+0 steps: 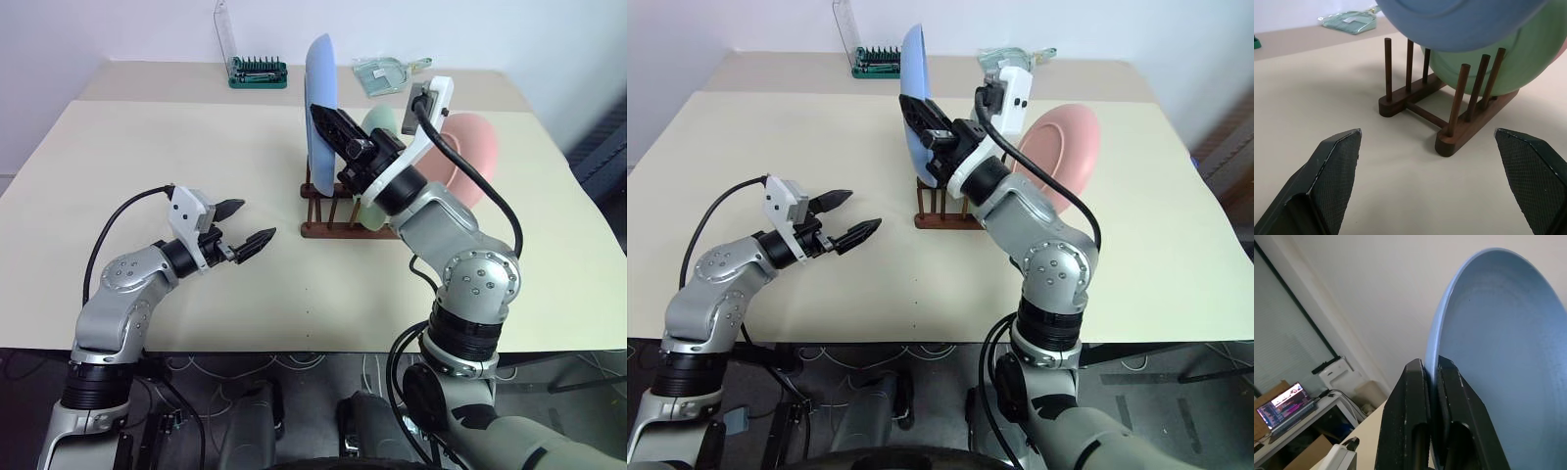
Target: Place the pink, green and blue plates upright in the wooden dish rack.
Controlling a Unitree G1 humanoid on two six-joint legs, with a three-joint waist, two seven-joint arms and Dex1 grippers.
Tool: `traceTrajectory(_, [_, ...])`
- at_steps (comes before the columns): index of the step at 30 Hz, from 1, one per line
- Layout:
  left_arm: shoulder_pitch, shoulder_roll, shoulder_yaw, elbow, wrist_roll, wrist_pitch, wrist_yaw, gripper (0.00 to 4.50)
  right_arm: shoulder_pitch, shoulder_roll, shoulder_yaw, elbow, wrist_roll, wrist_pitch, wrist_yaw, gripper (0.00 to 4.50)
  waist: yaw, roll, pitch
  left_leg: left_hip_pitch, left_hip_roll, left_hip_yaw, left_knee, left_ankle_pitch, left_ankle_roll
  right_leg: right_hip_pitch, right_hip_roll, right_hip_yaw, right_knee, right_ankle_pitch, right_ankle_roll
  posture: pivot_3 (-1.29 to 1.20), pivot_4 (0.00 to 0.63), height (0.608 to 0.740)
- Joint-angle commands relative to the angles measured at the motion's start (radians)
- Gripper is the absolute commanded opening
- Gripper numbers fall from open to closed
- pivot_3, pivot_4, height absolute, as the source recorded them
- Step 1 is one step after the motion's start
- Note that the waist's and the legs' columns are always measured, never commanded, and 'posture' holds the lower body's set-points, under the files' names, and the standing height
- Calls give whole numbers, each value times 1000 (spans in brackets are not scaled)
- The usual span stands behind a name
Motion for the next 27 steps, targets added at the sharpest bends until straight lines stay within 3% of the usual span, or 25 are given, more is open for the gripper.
traceTrajectory(1, [-2,-1,6,-27,1,-16,-1,4459,-8,5,-5,-4,37,-28,-19,0,0,0,0,0,0,0,0,0,0,0,0,0,0,0,0,0,150,732])
traceTrajectory(18, [-1,10,-3,-20,10,-27,-41,4459,32,15,-30,81,103,-56,-115,0,0,0,0,0,0,0,0,0,0,-1,0,0,0,0,0,0,150,732])
traceTrajectory(21, [-2,6,-3,-21,14,-27,-43,4500,34,12,-29,85,113,-59,-123,991,0,0,0,-1,0,0,0,0,0,-1,0,0,0,0,0,0,150,732])
traceTrajectory(27, [1,2,-4,-26,17,-24,-41,4500,36,2,-20,88,114,-63,-132,3852,0,0,0,-1,0,0,0,0,0,-1,0,0,0,0,0,0,150,732])
